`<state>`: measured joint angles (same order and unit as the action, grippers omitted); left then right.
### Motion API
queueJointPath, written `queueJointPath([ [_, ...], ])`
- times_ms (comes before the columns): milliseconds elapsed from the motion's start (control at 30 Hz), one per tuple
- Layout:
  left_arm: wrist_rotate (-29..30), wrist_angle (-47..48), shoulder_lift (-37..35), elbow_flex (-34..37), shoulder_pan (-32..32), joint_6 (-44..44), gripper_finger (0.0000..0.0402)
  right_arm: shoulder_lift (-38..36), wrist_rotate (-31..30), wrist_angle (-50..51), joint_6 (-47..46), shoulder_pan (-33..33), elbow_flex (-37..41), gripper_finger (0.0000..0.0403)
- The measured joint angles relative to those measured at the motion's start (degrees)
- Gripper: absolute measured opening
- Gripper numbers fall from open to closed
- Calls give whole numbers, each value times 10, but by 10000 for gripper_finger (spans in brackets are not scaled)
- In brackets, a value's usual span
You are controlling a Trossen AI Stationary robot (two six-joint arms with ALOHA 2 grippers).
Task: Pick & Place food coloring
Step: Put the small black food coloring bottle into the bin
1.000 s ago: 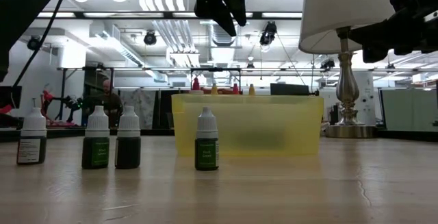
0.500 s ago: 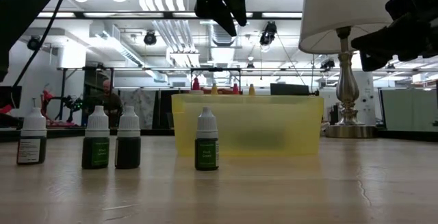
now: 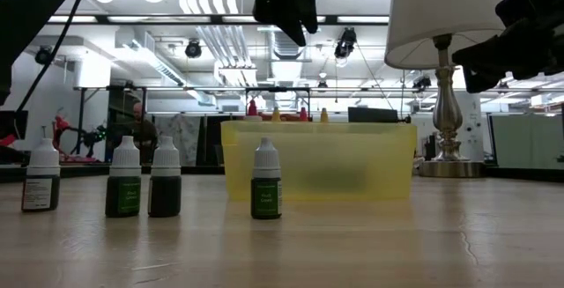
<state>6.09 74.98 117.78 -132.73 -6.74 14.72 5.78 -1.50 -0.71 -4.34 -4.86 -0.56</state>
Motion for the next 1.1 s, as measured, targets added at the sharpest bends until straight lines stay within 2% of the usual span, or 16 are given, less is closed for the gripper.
queueJointPath([
  [367,-1,0,0,0,0,-55,177,0,0,0,0,0,0,9],
  [567,-61,13,0,0,0,-84,177,0,0,0,0,0,0,9],
  [733,-68,21,0,0,2,-102,177,0,-1,0,42,0,0,9],
  [1100,-67,117,-8,-11,3,-101,177,0,-1,0,44,0,0,9],
])
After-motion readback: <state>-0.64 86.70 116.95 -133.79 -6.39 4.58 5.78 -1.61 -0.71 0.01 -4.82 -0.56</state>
